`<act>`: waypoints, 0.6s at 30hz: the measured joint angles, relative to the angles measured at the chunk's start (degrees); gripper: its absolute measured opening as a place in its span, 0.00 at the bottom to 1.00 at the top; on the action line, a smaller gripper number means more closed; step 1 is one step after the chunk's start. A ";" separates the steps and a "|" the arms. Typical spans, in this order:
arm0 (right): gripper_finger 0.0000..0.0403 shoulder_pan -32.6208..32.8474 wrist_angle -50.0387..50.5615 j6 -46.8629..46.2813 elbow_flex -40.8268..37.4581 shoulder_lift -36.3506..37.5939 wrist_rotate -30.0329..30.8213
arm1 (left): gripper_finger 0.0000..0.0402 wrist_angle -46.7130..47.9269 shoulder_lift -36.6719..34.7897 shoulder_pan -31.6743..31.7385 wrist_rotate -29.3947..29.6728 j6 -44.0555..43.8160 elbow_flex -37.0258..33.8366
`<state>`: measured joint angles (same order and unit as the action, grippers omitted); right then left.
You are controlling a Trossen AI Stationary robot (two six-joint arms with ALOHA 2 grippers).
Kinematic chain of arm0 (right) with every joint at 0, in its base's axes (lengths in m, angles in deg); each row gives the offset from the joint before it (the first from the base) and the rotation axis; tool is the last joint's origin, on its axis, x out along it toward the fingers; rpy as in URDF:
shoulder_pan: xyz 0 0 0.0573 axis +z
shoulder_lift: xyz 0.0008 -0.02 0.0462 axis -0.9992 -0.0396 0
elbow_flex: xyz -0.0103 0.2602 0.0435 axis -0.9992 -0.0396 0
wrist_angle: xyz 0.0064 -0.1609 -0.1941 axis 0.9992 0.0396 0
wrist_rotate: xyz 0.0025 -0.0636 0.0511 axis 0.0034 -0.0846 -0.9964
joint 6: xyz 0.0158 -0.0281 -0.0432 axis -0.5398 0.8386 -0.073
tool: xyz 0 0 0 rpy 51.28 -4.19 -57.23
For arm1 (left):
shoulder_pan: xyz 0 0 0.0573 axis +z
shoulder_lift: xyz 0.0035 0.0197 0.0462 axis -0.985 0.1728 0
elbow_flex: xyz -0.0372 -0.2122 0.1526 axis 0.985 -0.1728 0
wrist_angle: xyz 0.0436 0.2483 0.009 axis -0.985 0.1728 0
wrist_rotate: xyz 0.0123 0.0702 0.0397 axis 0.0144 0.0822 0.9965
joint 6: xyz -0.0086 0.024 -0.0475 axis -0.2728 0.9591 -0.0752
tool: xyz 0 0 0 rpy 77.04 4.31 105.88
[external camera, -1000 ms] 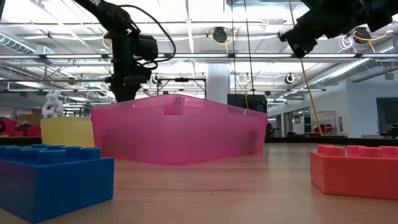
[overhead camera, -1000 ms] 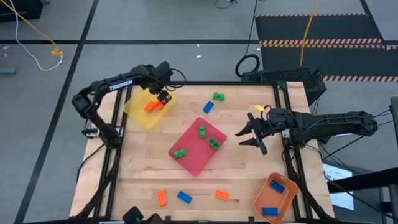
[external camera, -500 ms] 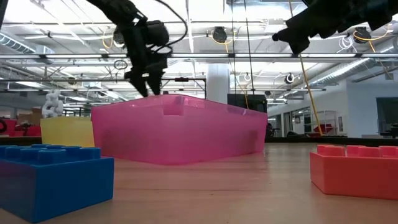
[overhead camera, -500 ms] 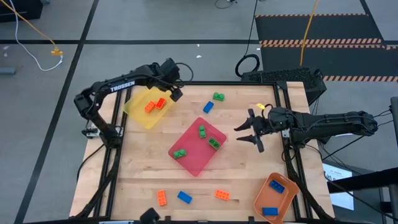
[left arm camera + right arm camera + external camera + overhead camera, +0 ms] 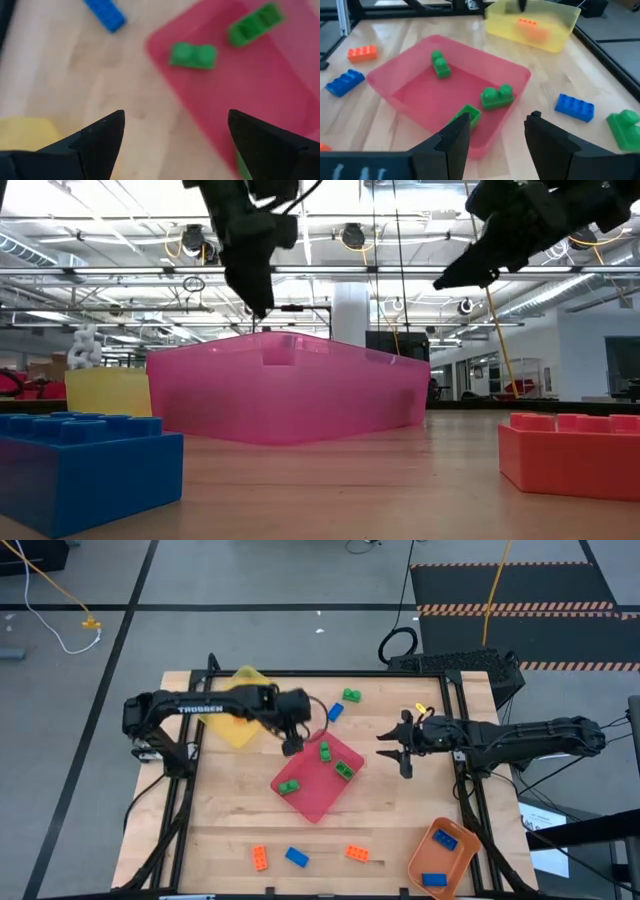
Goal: Sort & place blocks by color
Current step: Put the green game piece into the red bin
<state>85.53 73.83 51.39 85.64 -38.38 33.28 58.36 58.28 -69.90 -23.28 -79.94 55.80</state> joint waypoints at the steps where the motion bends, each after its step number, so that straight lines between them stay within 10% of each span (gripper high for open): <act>1: 0.44 0.00 -1.17 0.05 0.00 -0.79 0.00 | 0.88 -0.44 0.02 -1.19 0.05 -1.09 0.00; 7: 0.44 0.00 -10.88 10.32 0.00 -3.48 0.04 | 0.83 -6.42 0.02 -6.11 2.59 -3.25 -0.09; 18: 0.44 -5.53 -16.21 2.10 0.15 -12.18 8.77 | 0.57 -21.43 -9.77 -8.78 6.80 3.46 -7.00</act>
<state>80.00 57.62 53.49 85.79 -50.57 42.05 36.93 48.51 -78.68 -16.49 -76.48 48.81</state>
